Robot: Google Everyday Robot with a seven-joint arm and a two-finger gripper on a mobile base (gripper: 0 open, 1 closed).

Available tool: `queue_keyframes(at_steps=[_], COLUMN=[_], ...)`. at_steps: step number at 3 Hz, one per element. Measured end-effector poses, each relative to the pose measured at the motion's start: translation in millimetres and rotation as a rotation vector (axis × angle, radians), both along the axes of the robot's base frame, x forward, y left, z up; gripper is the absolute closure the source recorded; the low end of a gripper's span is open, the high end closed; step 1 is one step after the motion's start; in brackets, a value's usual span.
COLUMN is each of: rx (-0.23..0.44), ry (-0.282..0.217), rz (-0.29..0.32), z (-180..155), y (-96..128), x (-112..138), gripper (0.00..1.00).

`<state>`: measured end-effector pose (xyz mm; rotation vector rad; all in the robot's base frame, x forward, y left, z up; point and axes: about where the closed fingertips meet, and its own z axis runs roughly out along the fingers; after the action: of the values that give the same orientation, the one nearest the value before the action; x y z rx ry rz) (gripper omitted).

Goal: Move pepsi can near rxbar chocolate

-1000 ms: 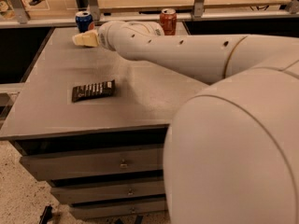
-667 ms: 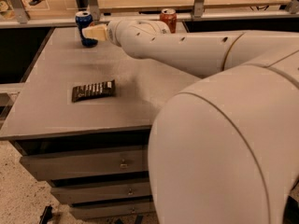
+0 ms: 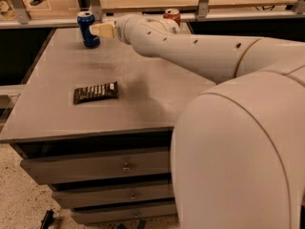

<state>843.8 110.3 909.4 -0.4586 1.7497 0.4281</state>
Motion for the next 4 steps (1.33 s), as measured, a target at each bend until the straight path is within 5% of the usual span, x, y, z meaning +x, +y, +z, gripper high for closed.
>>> queue_keyframes(at_steps=[2, 4], rx=[-0.062, -0.045], ry=[0.025, 0.010], rz=[0.070, 0.184], z=[-21, -7], y=[-35, -12], x=[26, 40], gripper=[0.00, 0.00])
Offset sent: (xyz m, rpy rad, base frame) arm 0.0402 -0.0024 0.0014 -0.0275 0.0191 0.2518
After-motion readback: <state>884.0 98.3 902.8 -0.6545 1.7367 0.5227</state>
